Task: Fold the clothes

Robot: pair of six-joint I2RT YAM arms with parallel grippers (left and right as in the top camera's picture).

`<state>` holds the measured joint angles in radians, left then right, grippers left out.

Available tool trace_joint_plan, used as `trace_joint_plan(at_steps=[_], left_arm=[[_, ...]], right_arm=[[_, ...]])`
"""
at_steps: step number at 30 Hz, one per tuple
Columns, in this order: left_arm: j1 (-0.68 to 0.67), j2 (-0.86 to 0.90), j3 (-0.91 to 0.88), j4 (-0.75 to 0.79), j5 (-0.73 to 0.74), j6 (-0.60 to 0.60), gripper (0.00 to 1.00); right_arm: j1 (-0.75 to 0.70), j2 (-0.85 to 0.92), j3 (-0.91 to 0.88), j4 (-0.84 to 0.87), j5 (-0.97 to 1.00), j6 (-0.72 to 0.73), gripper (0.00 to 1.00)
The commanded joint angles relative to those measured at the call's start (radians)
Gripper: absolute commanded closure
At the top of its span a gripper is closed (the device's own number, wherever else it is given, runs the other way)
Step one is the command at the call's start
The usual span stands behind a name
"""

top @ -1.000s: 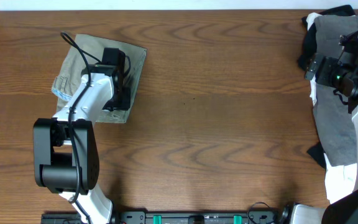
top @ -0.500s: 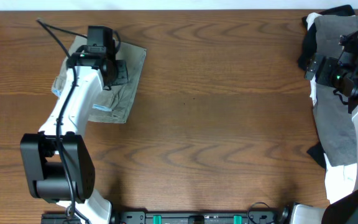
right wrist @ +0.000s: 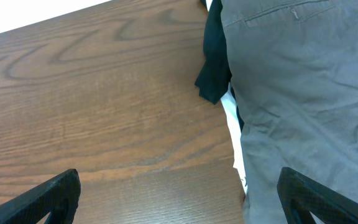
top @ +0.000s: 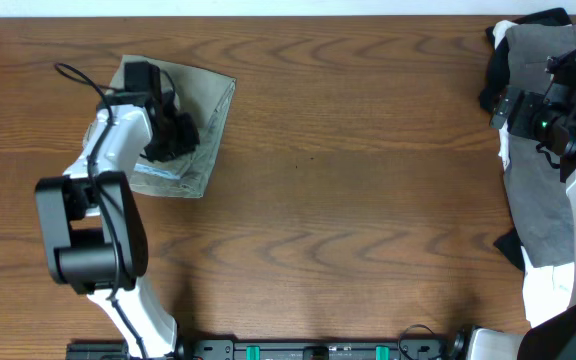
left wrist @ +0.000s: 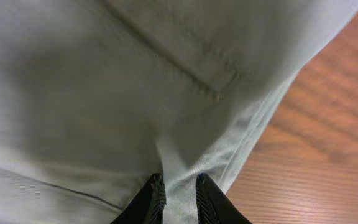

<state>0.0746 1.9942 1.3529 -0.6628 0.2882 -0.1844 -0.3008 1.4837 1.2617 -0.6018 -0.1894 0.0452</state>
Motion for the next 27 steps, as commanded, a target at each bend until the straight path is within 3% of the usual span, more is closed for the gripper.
trace_joint_plan(at_steps=[1, 5, 9, 19, 27], left_arm=[[-0.001, 0.047, -0.027, 0.004, 0.063, -0.004, 0.8], [0.0, 0.097, -0.029, 0.03, 0.063, -0.004, 0.8], [0.0, 0.094, -0.024, 0.043, 0.072, -0.004, 0.87], [0.037, -0.192, 0.021, 0.105, 0.079, -0.001, 0.85], [0.171, -0.235, 0.018, 0.148, -0.029, -0.001, 0.83]], right_arm=[[-0.001, 0.005, -0.005, 0.003, 0.002, 0.01, 0.01], [-0.001, 0.005, -0.005, 0.003, 0.002, 0.01, 0.01], [-0.001, 0.005, -0.005, 0.003, 0.002, 0.01, 0.01], [-0.001, 0.005, -0.005, 0.003, 0.002, 0.01, 0.01], [-0.001, 0.005, -0.005, 0.003, 0.002, 0.01, 0.01]])
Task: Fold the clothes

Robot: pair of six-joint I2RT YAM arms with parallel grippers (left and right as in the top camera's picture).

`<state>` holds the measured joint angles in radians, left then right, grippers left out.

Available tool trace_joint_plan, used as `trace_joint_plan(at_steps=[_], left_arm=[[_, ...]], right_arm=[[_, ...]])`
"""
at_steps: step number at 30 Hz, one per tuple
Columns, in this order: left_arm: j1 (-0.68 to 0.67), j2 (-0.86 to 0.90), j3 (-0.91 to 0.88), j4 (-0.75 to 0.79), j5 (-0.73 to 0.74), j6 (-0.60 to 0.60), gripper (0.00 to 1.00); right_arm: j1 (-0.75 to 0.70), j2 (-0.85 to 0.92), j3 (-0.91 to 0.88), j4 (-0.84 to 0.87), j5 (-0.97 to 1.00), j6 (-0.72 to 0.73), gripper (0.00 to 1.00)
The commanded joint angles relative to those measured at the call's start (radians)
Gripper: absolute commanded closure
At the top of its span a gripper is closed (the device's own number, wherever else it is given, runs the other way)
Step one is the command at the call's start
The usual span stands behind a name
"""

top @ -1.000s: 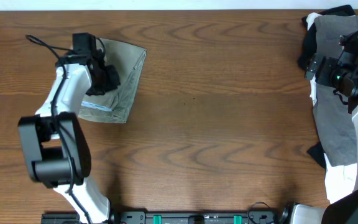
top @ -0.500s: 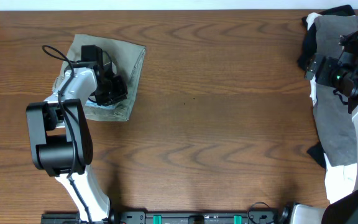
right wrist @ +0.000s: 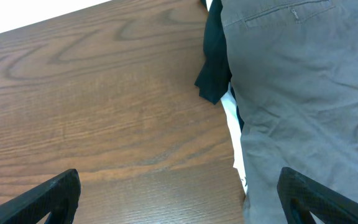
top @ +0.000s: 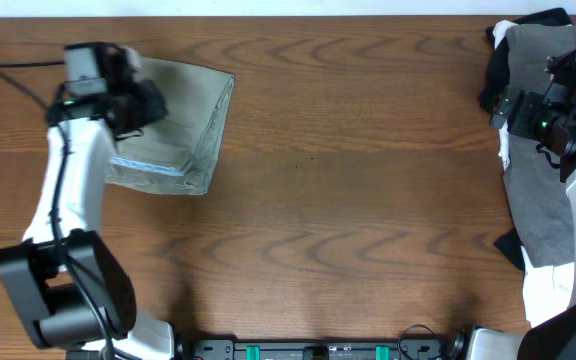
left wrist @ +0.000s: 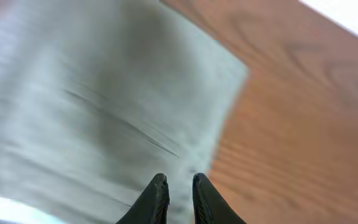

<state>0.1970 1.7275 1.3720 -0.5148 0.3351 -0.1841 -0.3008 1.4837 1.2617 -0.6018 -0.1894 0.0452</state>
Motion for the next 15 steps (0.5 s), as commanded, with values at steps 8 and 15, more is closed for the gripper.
trace_joint_plan(at_steps=[8, 15], left_arm=[[0.162, 0.142, -0.008, 0.116, -0.109, -0.001, 0.83], [0.203, 0.277, -0.008, 0.128, -0.142, -0.005, 0.83]], right_arm=[[-0.001, 0.005, -0.005, 0.003, 0.002, 0.01, 0.01], [-0.001, 0.005, -0.005, 0.003, 0.002, 0.01, 0.01]])
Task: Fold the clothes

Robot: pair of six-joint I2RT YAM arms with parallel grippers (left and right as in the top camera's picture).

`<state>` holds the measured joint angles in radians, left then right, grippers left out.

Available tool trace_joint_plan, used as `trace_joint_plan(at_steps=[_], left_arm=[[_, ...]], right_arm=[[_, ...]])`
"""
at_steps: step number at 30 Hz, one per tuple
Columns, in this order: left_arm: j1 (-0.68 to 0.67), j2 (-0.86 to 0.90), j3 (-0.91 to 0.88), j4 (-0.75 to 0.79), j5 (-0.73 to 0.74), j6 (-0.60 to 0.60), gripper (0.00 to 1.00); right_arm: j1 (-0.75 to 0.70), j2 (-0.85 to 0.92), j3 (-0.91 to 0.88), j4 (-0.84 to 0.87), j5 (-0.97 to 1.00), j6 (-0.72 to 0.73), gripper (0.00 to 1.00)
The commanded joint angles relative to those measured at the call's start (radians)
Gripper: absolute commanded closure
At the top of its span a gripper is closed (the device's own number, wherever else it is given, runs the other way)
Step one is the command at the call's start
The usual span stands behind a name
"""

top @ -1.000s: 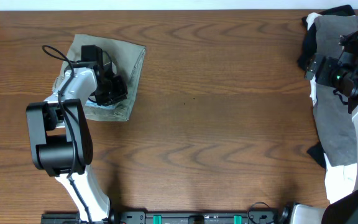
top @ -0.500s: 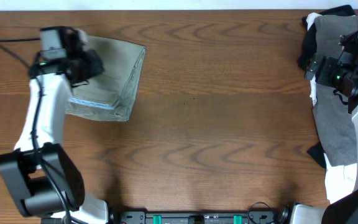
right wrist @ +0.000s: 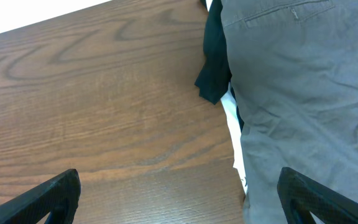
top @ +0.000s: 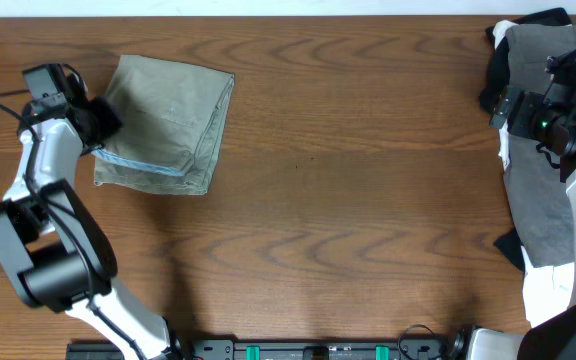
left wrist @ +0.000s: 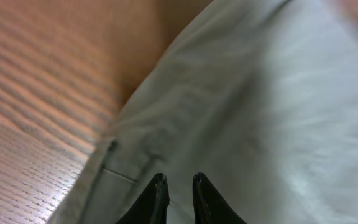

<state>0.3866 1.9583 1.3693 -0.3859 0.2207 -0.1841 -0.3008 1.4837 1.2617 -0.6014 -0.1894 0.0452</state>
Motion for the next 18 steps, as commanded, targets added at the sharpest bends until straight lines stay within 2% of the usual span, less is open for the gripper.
trace_joint_plan(at_steps=[1, 9, 13, 18], left_arm=[[0.014, 0.066, -0.006, -0.002, -0.028, -0.005, 0.83], [0.014, 0.151, -0.009, 0.003, -0.031, -0.005, 0.85], [0.014, 0.098, 0.0, 0.006, -0.031, 0.0, 0.85], [-0.002, -0.053, 0.002, 0.006, -0.026, -0.001, 0.85]], right_arm=[[-0.001, 0.005, -0.005, 0.002, 0.002, 0.01, 0.01], [-0.001, 0.005, -0.005, 0.002, 0.002, 0.01, 0.01], [-0.001, 0.005, -0.005, 0.002, 0.002, 0.01, 0.01], [-0.001, 0.005, -0.005, 0.003, 0.002, 0.01, 0.01]])
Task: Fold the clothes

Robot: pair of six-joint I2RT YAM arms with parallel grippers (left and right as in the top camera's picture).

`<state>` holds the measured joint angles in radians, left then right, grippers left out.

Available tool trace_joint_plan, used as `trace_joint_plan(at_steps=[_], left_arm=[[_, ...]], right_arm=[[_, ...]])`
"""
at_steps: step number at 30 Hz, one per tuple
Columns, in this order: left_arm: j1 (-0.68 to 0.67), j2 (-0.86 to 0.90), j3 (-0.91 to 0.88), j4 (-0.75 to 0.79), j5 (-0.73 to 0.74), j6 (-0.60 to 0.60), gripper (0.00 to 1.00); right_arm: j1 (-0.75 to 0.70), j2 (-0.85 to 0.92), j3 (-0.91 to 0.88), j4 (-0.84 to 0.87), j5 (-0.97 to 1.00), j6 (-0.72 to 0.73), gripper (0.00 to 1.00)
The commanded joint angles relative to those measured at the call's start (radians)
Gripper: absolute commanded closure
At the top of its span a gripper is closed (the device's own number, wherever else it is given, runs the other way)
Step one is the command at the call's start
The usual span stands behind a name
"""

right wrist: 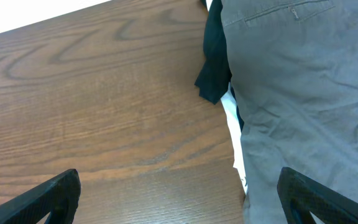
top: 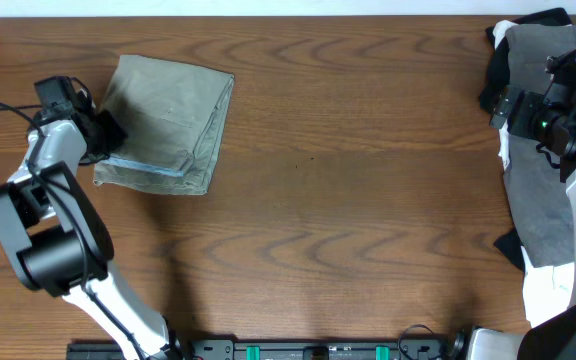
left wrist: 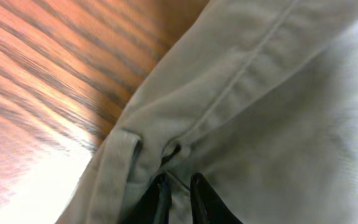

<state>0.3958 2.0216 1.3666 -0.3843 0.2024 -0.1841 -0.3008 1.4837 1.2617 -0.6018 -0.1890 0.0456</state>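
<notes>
A folded olive-green garment point(top: 173, 115) lies on the table at the far left. My left gripper point(top: 103, 130) rests at its left edge, near the lower corner. In the left wrist view its fingertips point(left wrist: 161, 186) stand close together against the thick seamed hem point(left wrist: 247, 68), and the gripper point(left wrist: 178, 182) is shut. My right gripper point(right wrist: 179, 193) is wide open at the far right, low over bare wood beside unfolded grey trousers point(right wrist: 303, 93), with nothing between its fingers point(right wrist: 48, 193).
The grey trousers point(top: 543, 190) hang over the table's right edge on a pile with a black garment point(right wrist: 215, 56) and a white one point(right wrist: 234, 127). Brown wood point(top: 368, 200) lies between the two arms.
My left gripper has shifted slightly along the olive garment's left edge, toward its lower corner, and sits closer to the hem. The right arm has not moved.
My left gripper first sat shut on top of the folded olive garment, near its middle. Then it was at the upper left corner, then off the left edge. Now it rests against the left hem. The garment stayed folded and the right arm stayed still.
</notes>
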Motion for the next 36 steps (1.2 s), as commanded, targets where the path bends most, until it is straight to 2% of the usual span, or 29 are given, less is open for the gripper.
trace_joint_plan(at_steps=[1, 7, 11, 16, 20, 31, 36], left_arm=[[-0.021, -0.148, 0.005, 0.004, -0.008, -0.001, 0.85], [-0.106, -0.225, 0.005, 0.002, -0.002, 0.0, 0.85], [-0.192, -0.201, 0.0, -0.002, -0.002, 0.041, 0.85], [-0.31, -0.145, -0.01, -0.006, -0.006, 0.155, 0.85], [-0.368, -0.084, -0.01, 0.003, -0.006, 0.169, 0.85], [-0.389, 0.084, -0.01, 0.073, -0.012, 0.178, 0.84], [-0.385, 0.085, -0.01, 0.122, -0.105, 0.15, 0.84]], right_arm=[[-0.001, 0.005, -0.005, 0.003, 0.001, 0.01, 0.01], [-0.001, 0.005, -0.005, 0.003, 0.001, 0.01, 0.01], [-0.001, 0.005, -0.005, 0.003, 0.001, 0.01, 0.01], [-0.001, 0.005, -0.005, 0.003, 0.001, 0.01, 0.01], [-0.001, 0.005, -0.005, 0.003, 0.001, 0.01, 0.01], [-0.001, 0.005, -0.005, 0.003, 0.001, 0.01, 0.01], [-0.001, 0.005, -0.005, 0.003, 0.001, 0.01, 0.01]])
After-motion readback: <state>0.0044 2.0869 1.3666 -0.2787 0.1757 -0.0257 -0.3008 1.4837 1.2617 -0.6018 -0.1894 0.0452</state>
